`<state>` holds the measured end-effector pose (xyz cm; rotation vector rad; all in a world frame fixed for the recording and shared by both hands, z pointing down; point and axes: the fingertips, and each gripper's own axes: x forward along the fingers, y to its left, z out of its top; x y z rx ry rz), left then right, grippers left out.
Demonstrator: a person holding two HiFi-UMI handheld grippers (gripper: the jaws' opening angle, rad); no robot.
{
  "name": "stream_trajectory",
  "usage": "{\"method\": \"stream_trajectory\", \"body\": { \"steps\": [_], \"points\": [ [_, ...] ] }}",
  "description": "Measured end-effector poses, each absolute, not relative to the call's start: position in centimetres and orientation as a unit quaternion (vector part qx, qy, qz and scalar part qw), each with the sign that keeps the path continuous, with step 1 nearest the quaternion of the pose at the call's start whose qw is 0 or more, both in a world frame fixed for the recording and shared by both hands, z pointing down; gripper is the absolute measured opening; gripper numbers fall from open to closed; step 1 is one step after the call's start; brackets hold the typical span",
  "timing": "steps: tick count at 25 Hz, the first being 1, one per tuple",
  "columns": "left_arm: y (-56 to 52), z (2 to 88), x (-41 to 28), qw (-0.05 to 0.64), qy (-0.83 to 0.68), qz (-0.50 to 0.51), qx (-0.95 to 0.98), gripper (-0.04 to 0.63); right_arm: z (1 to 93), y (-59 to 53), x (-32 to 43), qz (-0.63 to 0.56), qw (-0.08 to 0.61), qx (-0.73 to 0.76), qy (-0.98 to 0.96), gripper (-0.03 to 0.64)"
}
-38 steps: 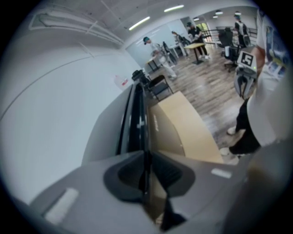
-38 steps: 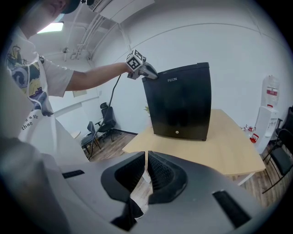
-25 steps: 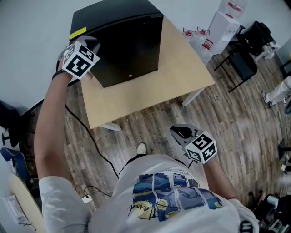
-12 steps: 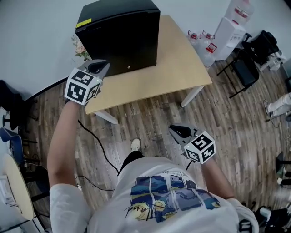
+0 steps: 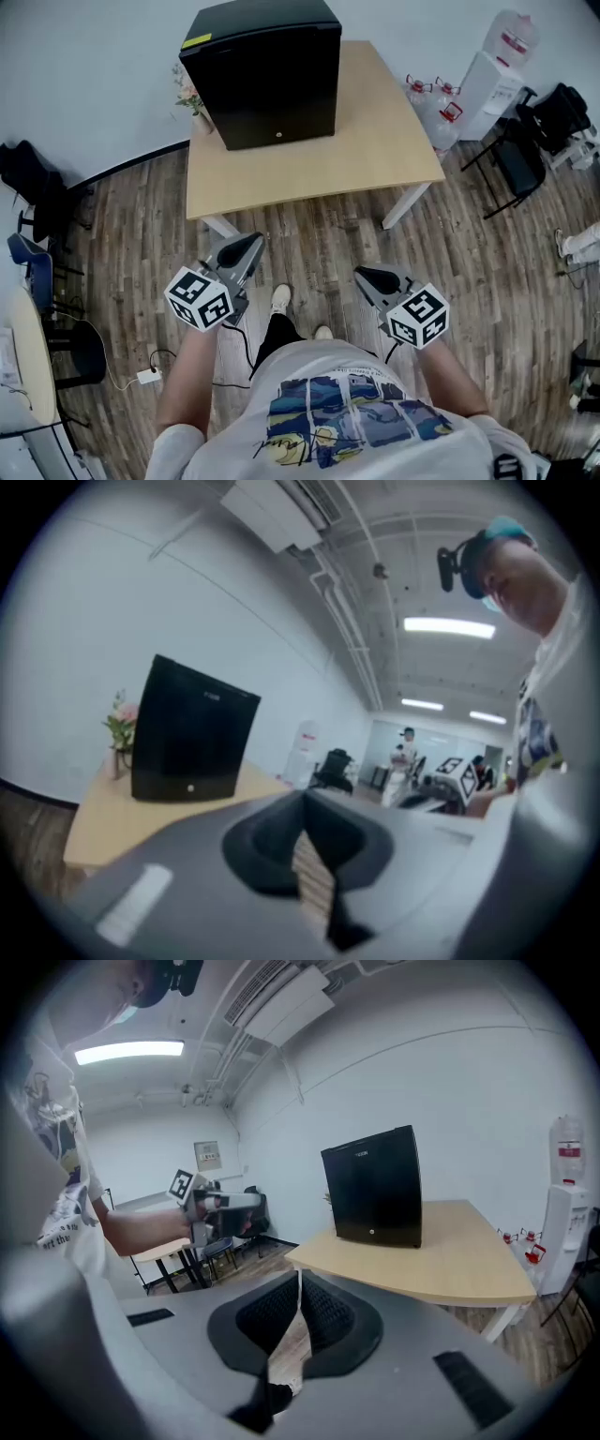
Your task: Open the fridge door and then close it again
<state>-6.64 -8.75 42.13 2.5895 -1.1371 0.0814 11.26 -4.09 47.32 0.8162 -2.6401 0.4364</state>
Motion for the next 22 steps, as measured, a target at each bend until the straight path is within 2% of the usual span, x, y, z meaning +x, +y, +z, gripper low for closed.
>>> {"method": "stream_trajectory", "body": {
  "steps": [10, 16, 22],
  "points": [
    [0.0, 46.2, -1.3, 0.191, -0.370, 0.060, 0.907, 0.009, 46.6, -2.2, 10.2, 0.120, 0.158, 0.249, -0.948, 0.020],
    [1.4, 46.9, 0.5, 0.154, -0.346, 0.111, 0.919, 0.009, 46.8, -2.1, 9.2, 0.119, 0.151, 0.249, -0.949, 0.018],
    [1.0, 46.6, -0.4, 0.166, -0.365, 0.090, 0.912, 0.009, 46.3, -2.5, 9.5, 0.112, 0.145, 0.256, -0.949, 0.015]
  ]
}}
